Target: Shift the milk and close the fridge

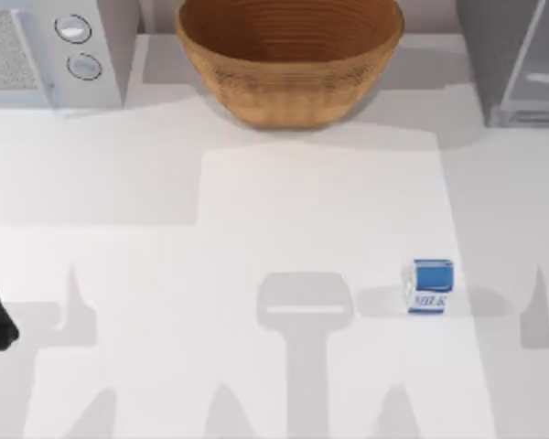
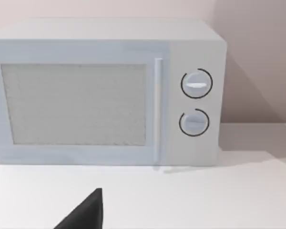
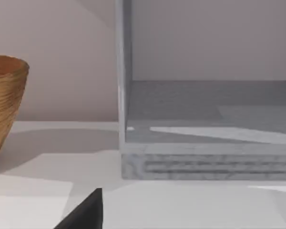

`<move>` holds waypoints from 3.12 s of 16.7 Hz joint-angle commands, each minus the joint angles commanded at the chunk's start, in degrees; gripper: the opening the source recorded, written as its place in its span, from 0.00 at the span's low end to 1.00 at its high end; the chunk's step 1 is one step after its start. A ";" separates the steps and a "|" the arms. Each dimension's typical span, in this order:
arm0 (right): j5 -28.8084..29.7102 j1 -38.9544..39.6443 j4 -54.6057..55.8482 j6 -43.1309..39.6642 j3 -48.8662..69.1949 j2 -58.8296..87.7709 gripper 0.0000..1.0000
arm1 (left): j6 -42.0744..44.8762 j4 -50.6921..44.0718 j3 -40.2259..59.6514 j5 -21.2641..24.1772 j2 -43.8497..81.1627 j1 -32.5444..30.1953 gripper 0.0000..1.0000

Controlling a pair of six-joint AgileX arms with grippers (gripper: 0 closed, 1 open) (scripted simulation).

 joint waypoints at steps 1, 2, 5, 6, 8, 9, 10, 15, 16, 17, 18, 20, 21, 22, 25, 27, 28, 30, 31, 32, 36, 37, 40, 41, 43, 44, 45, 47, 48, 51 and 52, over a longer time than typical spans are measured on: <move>0.00 0.00 0.00 0.00 0.00 0.00 1.00 | 0.00 0.00 0.00 0.00 0.00 0.00 1.00; 0.09 -0.01 0.06 0.00 0.00 0.05 1.00 | 0.00 0.00 0.00 0.00 0.00 0.00 1.00; 3.41 1.74 2.78 0.10 0.14 2.70 1.00 | 0.00 0.00 0.00 0.00 0.00 0.00 1.00; 5.62 3.38 4.72 0.15 0.21 4.63 1.00 | 0.00 0.00 0.00 0.00 0.00 0.00 1.00; 11.45 8.18 9.61 0.25 0.37 9.70 1.00 | 0.00 0.00 0.00 0.00 0.00 0.00 1.00; 14.99 11.36 12.31 0.30 0.45 12.54 1.00 | 0.00 0.00 0.00 0.00 0.00 0.00 1.00; 18.69 15.09 14.97 0.36 0.53 15.45 1.00 | 0.00 0.00 0.00 0.00 0.00 0.00 1.00; 33.20 37.27 26.85 0.62 0.84 28.49 1.00 | 0.00 0.00 0.00 0.00 0.00 0.00 1.00; 35.77 40.73 28.97 0.66 0.90 30.77 1.00 | 0.00 0.00 0.00 0.00 0.00 0.00 1.00; 38.65 43.62 31.21 0.71 0.97 33.09 1.00 | 0.00 0.00 0.00 0.00 0.00 0.00 1.00; 41.84 46.02 33.48 0.75 1.03 35.45 1.00 | 0.00 0.00 0.00 0.00 0.00 0.00 1.00; 47.77 50.05 37.75 0.84 1.17 39.99 1.00 | 0.00 0.00 0.00 0.00 0.00 0.00 1.00; 49.94 51.49 39.43 0.90 1.24 41.70 1.00 | 0.00 0.00 0.00 0.00 0.00 0.00 1.00; 51.58 52.45 40.66 0.95 1.30 42.94 1.00 | 0.00 0.00 0.00 0.00 0.00 0.00 1.00; 53.18 52.93 41.80 1.04 1.38 44.01 1.00 | 0.00 0.00 0.00 0.00 0.00 0.00 1.00; 53.18 52.93 41.80 1.04 1.38 44.01 1.00 | 0.00 0.00 0.00 0.00 0.00 0.00 1.00; 53.05 52.78 41.65 1.03 1.15 43.85 1.00 | 0.00 0.00 0.00 0.00 0.00 0.00 1.00; 53.23 52.85 42.33 1.16 1.33 44.56 1.00 | 0.00 0.00 0.00 0.00 0.00 0.00 1.00; 53.51 53.00 43.49 1.36 1.62 45.80 1.00 | 0.00 0.00 0.00 0.00 0.00 0.00 1.00; 53.87 53.24 45.12 1.63 2.00 47.63 1.00 | 0.00 0.00 0.00 0.00 0.00 0.00 1.00; 55.65 54.90 55.25 3.20 4.19 61.07 1.00 | 0.00 0.00 0.00 0.00 0.00 0.00 1.00; 56.10 55.39 58.40 3.69 4.87 65.77 1.00 | 0.00 0.00 0.00 0.00 0.00 0.00 1.00; 57.37 56.72 68.61 5.35 7.13 81.66 1.00 | 0.00 0.00 0.00 0.00 0.00 0.00 1.00; 57.77 57.08 72.15 5.96 7.95 87.23 1.00 | 0.00 0.00 0.00 0.00 0.00 0.00 1.00; 58.54 57.67 79.15 7.22 9.63 98.15 1.00 | 0.00 0.00 0.00 0.00 0.00 0.00 1.00; 58.88 57.89 82.52 7.85 10.47 103.31 1.00 | 0.00 0.00 0.00 0.00 0.00 0.00 1.00; 59.19 58.04 85.70 8.45 11.28 108.11 1.00 | 0.00 0.00 0.00 0.00 0.00 0.00 1.00; 59.65 58.18 91.34 9.55 12.74 116.30 1.00 | 0.00 0.00 0.00 0.00 0.00 0.00 1.00; 59.81 58.20 93.72 10.03 13.36 119.55 1.00 | 0.00 0.00 0.00 0.00 0.00 0.00 1.00; 60.09 58.13 98.47 10.98 14.62 125.63 1.00 | 0.00 0.00 0.00 0.00 0.00 0.00 1.00; 60.12 58.12 99.13 11.11 14.80 126.42 1.00 | 0.00 0.00 0.00 0.00 0.00 0.00 1.00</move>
